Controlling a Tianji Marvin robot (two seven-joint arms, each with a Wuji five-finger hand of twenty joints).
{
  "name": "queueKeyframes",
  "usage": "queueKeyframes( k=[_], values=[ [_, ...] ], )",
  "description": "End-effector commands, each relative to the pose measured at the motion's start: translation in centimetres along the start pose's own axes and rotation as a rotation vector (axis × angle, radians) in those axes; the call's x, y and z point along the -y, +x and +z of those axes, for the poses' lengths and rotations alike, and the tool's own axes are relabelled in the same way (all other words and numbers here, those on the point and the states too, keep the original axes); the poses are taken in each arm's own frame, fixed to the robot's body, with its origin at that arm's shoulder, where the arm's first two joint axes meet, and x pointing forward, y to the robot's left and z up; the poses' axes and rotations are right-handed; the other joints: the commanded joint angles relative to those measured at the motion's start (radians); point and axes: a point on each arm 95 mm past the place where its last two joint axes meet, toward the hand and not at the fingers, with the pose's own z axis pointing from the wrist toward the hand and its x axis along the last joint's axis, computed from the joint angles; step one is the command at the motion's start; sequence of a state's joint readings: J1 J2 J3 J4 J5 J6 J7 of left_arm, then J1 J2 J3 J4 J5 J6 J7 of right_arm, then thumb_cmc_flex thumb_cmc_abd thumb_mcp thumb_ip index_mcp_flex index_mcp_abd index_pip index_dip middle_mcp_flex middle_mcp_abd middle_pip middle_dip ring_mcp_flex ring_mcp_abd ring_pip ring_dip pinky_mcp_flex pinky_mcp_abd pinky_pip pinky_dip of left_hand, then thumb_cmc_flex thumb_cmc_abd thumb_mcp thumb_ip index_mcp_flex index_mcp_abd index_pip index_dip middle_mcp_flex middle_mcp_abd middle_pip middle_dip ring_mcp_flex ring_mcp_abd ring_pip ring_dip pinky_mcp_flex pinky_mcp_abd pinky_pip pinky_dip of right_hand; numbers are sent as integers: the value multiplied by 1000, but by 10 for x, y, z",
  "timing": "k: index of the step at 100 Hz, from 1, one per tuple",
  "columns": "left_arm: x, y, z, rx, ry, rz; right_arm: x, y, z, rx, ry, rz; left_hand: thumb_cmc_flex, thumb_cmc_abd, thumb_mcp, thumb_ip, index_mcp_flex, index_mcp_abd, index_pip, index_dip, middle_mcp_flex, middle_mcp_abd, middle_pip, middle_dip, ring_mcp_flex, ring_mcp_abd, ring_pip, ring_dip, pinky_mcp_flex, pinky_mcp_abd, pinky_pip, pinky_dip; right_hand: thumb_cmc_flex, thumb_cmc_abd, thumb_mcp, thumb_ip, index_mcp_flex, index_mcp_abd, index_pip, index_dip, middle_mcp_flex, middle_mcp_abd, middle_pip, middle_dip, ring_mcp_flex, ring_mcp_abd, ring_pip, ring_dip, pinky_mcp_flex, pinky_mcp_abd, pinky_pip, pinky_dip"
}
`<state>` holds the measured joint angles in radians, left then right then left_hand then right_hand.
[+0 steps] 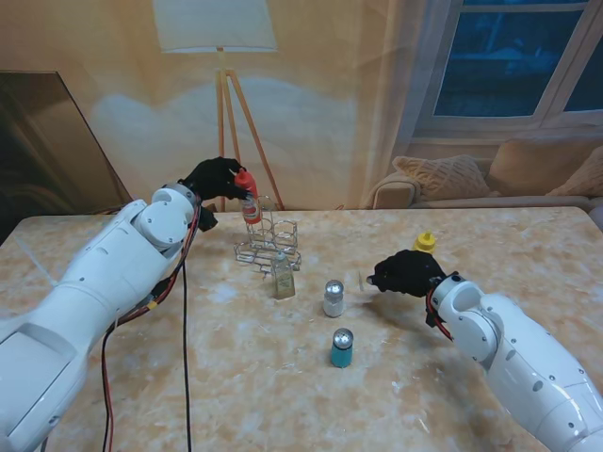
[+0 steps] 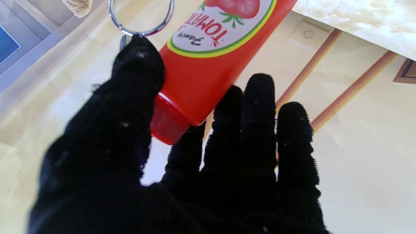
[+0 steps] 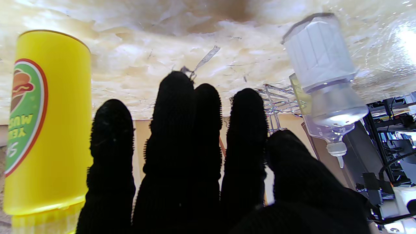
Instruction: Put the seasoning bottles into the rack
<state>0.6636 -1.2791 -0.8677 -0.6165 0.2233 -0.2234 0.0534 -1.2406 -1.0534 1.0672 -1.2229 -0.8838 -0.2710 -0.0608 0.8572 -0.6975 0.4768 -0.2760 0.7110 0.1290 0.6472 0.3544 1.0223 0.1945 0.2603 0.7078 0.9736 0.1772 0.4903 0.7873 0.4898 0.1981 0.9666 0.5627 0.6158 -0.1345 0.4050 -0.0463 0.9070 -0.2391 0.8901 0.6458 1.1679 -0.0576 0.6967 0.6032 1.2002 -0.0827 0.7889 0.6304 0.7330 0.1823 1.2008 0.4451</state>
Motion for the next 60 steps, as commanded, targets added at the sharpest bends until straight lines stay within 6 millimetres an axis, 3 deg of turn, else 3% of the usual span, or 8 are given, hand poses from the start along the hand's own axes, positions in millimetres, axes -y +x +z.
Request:
queueKeyframes(
  k=[1, 60],
  values=[
    [-14, -8, -2, 29, -34, -6, 5, 4, 0, -6, 20, 5, 158, 109, 196, 59, 103, -144, 273, 55, 89, -105, 38, 13, 11, -44, -24, -11, 10, -20, 6, -19, 0, 1, 15, -28, 13, -19, 5, -2, 3, 2, 5, 1, 12, -25, 2, -8, -3, 2, -3, 13],
    [-6, -8, 4, 71, 16, -87, 6, 4, 1, -7, 25, 0, 164, 113, 192, 60, 101, -137, 266, 66, 89, -96, 38, 11, 24, -28, -33, -61, 32, -6, 13, -34, -1, 1, 16, -28, 13, -19, 5, -2, 5, -2, 5, 1, 12, -24, 2, -8, -3, 2, -4, 13]
  ],
)
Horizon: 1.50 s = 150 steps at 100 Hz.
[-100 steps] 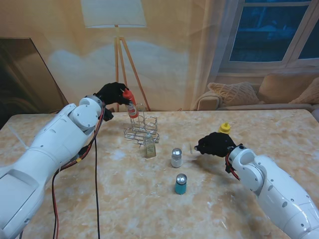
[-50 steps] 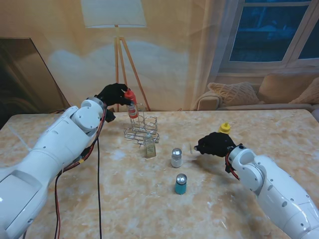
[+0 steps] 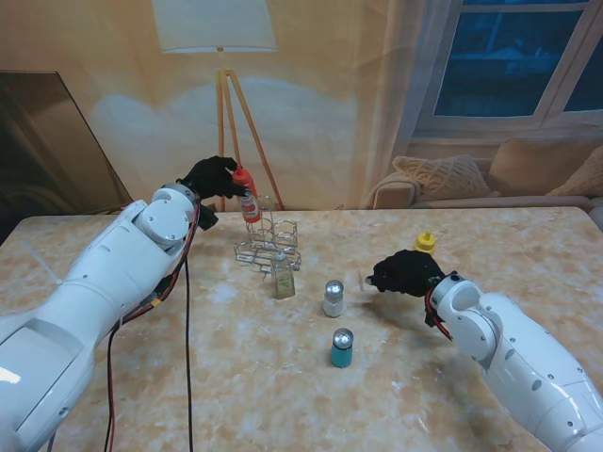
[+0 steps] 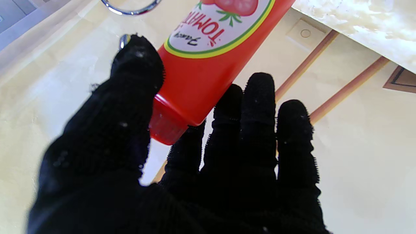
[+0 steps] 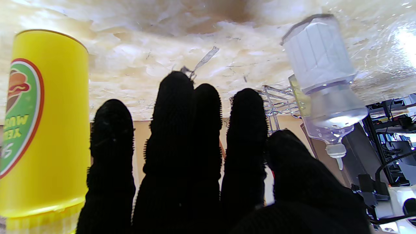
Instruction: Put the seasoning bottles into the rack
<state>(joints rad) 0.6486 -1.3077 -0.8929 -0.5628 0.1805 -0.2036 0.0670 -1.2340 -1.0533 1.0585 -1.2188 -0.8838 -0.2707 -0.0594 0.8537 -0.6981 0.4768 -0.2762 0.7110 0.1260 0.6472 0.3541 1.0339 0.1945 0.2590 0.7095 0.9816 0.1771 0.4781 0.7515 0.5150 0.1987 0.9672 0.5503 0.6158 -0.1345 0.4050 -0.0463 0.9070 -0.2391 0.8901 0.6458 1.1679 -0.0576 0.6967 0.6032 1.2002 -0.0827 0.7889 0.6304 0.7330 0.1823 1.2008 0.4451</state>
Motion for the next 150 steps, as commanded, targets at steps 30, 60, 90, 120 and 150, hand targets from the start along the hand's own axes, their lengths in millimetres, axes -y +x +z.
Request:
queueKeyframes(
  k=[30, 60, 90, 120, 150],
  values=[
    [-4, -1, 0, 26, 5, -64, 5, 3, 0, -3, 21, 4, 169, 116, 191, 62, 100, -137, 265, 70, 74, -100, 39, 9, 11, -28, -18, -35, 5, -13, 13, -27, -1, 1, 16, -28, 13, -18, 4, -2, 4, 3, 6, 1, 12, -25, 2, -8, -3, 2, -4, 13],
    [-5, 1, -1, 32, 1, -104, 6, 3, 0, -3, 21, 3, 170, 116, 191, 63, 100, -138, 264, 72, 74, -100, 38, 9, 9, -28, -15, -40, 5, -14, 13, -32, -1, 1, 16, -28, 14, -19, 5, -2, 3, 2, 5, 1, 12, -24, 2, -8, -2, 1, -4, 12],
    [-10, -2, -1, 38, -22, -100, 6, 3, -1, -3, 20, 2, 174, 118, 190, 64, 98, -140, 263, 74, 67, -102, 36, 11, -2, -33, -17, -38, -11, -18, 5, -38, -1, 1, 15, -28, 12, -19, 4, -2, 4, 0, 5, 1, 11, -24, 2, -8, -3, 3, -4, 12],
    [-13, -3, 3, 20, -56, -23, 6, 3, 0, -5, 26, 3, 175, 118, 187, 63, 98, -145, 262, 75, 61, -108, 35, 13, -11, -41, -21, -27, -23, -24, -1, -41, 0, 1, 16, -28, 13, -18, 5, -2, 4, 1, 5, 1, 12, -24, 2, -8, -3, 1, -4, 13],
    [-16, 1, 6, -7, -85, 51, 6, 3, 1, -4, 29, 5, 174, 120, 184, 63, 96, -147, 263, 73, 59, -110, 36, 14, -17, -41, -26, -22, -35, -27, -2, -40, -1, 0, 16, -29, 13, -19, 5, -2, 4, 1, 5, 1, 12, -25, 1, -8, -4, 0, -4, 12]
  ],
)
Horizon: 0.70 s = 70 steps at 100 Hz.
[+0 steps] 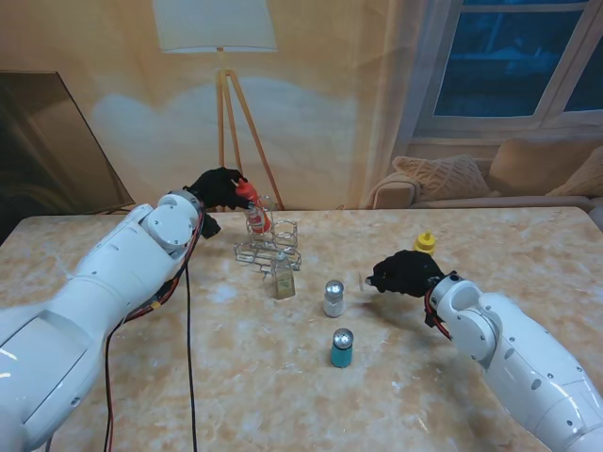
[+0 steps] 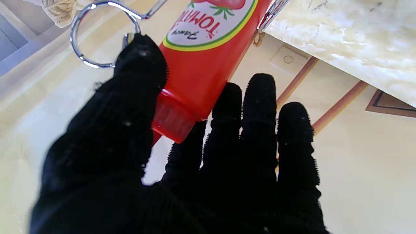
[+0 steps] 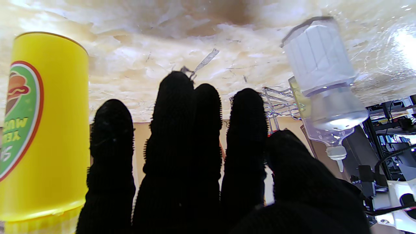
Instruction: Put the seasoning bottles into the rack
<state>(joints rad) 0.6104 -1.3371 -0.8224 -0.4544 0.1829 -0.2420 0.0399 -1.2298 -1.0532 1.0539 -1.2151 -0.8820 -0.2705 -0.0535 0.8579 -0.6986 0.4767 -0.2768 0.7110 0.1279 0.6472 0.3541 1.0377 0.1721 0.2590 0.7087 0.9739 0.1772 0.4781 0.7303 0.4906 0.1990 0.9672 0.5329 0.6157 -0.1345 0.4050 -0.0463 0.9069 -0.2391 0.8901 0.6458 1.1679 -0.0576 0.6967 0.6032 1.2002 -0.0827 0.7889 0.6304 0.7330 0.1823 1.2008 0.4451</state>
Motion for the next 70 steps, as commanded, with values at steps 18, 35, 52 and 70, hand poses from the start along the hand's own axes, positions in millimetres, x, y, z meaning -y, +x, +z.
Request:
queueKeyframes(
  k=[18, 35, 52, 70],
  values=[
    [1, 12, 5, -30, -25, 40, 6, 3, 1, -5, 22, 6, 170, 122, 182, 63, 95, -147, 262, 70, 52, -87, 36, 15, -15, -38, -25, 3, -19, -26, -4, -21, -1, 1, 17, -29, 14, -19, 5, -3, 6, -1, 5, 1, 12, -25, 1, -8, -2, 1, -4, 13],
    [-1, 15, 6, -41, -33, 83, 6, 3, 0, -5, 22, 6, 170, 130, 176, 62, 91, -143, 261, 69, 48, -84, 36, 16, -23, -37, -25, 4, -28, -24, -3, -18, -1, 0, 17, -29, 13, -19, 5, -3, 3, 1, 5, 1, 12, -23, 1, -8, -3, 2, -4, 13],
    [-3, 17, 8, -42, -37, 117, 6, 4, 0, -7, 22, 7, 174, 140, 164, 65, 86, -134, 257, 68, 41, -79, 37, 19, -35, -32, -22, 4, -45, -18, -6, -16, -1, 0, 17, -29, 13, -20, 5, -3, 4, 0, 5, 1, 12, -25, 1, -8, -3, 2, -4, 13],
    [-5, 22, 10, -50, -49, 146, 6, 4, 1, -7, 23, 7, 179, 145, 150, 68, 85, -128, 255, 68, 38, -76, 40, 21, -44, -27, -19, -1, -60, -13, -7, -11, 0, 0, 18, -29, 13, -19, 5, -3, 4, 2, 5, 1, 12, -25, 1, -8, -3, 2, -4, 13]
  ],
)
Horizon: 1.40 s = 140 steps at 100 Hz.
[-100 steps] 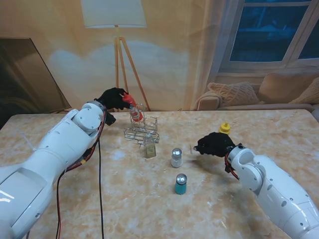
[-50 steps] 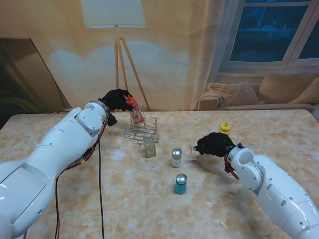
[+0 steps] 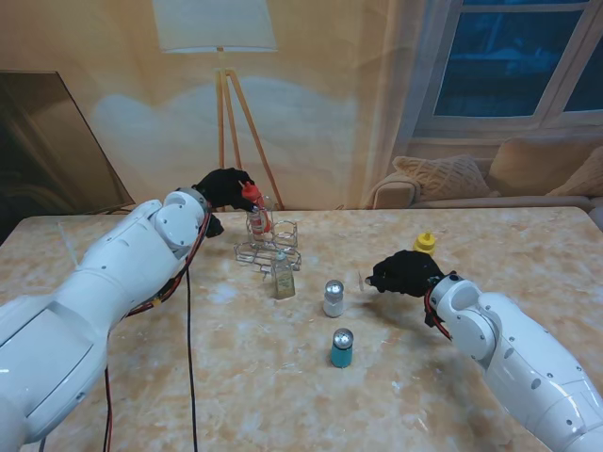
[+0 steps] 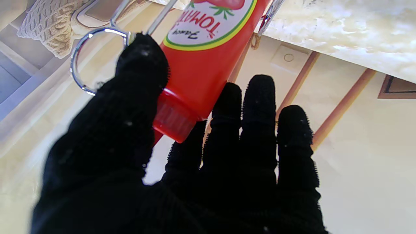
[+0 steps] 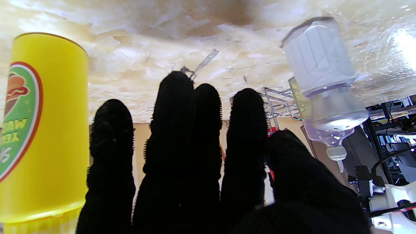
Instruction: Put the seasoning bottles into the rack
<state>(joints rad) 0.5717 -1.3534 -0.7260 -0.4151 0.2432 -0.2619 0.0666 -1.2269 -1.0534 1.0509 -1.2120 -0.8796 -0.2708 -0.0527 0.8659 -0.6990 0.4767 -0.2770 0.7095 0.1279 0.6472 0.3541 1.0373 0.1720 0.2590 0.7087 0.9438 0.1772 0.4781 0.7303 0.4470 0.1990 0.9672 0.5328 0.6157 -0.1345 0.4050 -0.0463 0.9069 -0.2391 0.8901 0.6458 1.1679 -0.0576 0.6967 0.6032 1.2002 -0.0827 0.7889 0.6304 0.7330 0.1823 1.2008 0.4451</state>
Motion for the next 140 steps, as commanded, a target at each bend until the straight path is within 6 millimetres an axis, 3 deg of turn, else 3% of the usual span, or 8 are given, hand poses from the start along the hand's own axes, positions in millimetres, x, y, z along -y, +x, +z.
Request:
queueKeyframes(
  k=[1, 67, 91, 140],
  values=[
    [1, 11, 4, -21, -17, 13, 6, 4, 0, -7, 21, 6, 171, 145, 149, 68, 86, -128, 255, 68, 39, -77, 40, 21, -14, -27, -19, -1, -17, -13, -7, -11, -1, -1, 17, -29, 13, -19, 5, -3, 4, 2, 5, 1, 12, -25, 1, -8, -3, 1, -4, 13],
    [-7, 10, 11, 30, -83, 68, 6, 5, 0, -10, 23, 8, 186, 173, 104, 78, 79, -99, 240, 79, 19, -56, 58, 43, -69, -1, 30, 16, -82, 21, -13, 19, -2, 0, 17, -29, 13, -19, 5, -3, 4, 1, 5, 1, 12, -25, 2, -8, -3, 2, -4, 13],
    [-13, 9, 11, 56, -100, 61, 7, 6, 0, -11, 23, 8, 196, 180, 81, 84, 77, -101, 234, 90, 12, -67, 50, 38, -136, 25, -32, -24, -134, 23, -67, 1, -1, 0, 18, -29, 13, -20, 5, -3, 3, 4, 5, 1, 11, -25, 1, -8, -2, 1, -4, 13],
    [-22, 7, 10, 72, -131, 90, 6, 6, 0, -13, 21, 8, 185, 177, 79, 83, 70, -99, 223, 78, -1, -65, 45, 29, -154, 26, -42, -50, -146, 23, -77, -15, -1, 0, 18, -29, 13, -20, 5, -3, 5, -1, 6, 1, 12, -25, 2, -8, -4, 2, -4, 13]
  ],
)
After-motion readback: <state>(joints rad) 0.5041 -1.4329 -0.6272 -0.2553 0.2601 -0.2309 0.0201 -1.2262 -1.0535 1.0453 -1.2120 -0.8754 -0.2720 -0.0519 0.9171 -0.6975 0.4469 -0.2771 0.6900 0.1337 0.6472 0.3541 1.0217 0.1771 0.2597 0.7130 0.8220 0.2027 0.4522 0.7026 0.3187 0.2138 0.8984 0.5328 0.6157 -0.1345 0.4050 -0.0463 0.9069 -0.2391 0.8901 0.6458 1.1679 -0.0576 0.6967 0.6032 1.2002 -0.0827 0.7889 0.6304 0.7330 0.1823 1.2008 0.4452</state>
